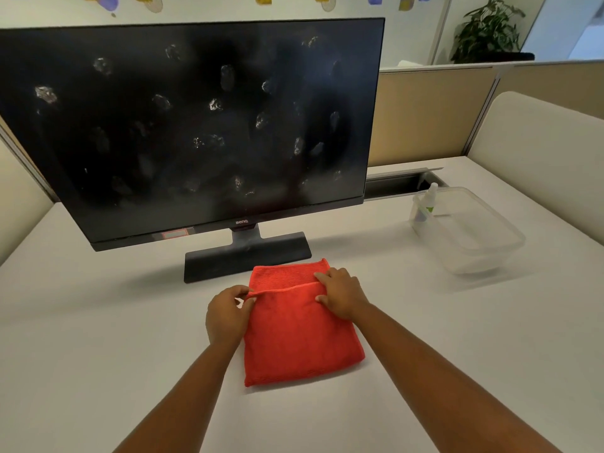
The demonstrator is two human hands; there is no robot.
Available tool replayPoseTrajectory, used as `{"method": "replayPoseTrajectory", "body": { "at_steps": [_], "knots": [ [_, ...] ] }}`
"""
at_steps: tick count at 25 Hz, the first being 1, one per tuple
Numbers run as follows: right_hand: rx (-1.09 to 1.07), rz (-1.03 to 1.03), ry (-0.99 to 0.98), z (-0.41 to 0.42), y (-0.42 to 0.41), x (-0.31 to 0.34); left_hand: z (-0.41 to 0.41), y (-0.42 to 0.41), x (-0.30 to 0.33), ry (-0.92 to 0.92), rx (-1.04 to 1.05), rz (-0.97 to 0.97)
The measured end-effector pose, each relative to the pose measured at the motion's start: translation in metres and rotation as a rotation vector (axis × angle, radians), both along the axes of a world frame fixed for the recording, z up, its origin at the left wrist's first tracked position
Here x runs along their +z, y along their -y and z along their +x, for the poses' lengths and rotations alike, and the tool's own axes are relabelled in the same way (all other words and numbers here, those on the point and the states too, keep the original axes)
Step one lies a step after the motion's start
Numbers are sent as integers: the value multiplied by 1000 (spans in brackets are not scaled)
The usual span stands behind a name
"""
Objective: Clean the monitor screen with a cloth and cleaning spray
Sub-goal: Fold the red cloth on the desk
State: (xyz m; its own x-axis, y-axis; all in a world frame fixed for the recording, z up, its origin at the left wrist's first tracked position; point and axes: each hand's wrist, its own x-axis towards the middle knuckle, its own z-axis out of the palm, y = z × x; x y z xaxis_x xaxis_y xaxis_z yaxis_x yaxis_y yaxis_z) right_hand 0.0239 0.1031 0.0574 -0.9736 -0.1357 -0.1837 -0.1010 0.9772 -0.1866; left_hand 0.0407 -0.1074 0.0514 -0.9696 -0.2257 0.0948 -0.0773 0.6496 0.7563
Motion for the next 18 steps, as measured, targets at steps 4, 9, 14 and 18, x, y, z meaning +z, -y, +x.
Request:
{"method": "replayPoseTrajectory", "body": {
  "at_steps": [4, 9, 14, 18],
  "knots": [
    [-109, -388, 12, -10, -6, 19, -8, 0, 15, -99, -14, 252],
    [-280, -745, 25, -33, -19, 42, -42, -9, 28, -102, 96, 384],
    [-439, -642, -75, -52, -12, 12, -68, -16, 17, -15, 154, 311],
    [-392, -554, -76, -55, -11, -4, -60, -22, -10, -149, -109, -165]
  ]
}}
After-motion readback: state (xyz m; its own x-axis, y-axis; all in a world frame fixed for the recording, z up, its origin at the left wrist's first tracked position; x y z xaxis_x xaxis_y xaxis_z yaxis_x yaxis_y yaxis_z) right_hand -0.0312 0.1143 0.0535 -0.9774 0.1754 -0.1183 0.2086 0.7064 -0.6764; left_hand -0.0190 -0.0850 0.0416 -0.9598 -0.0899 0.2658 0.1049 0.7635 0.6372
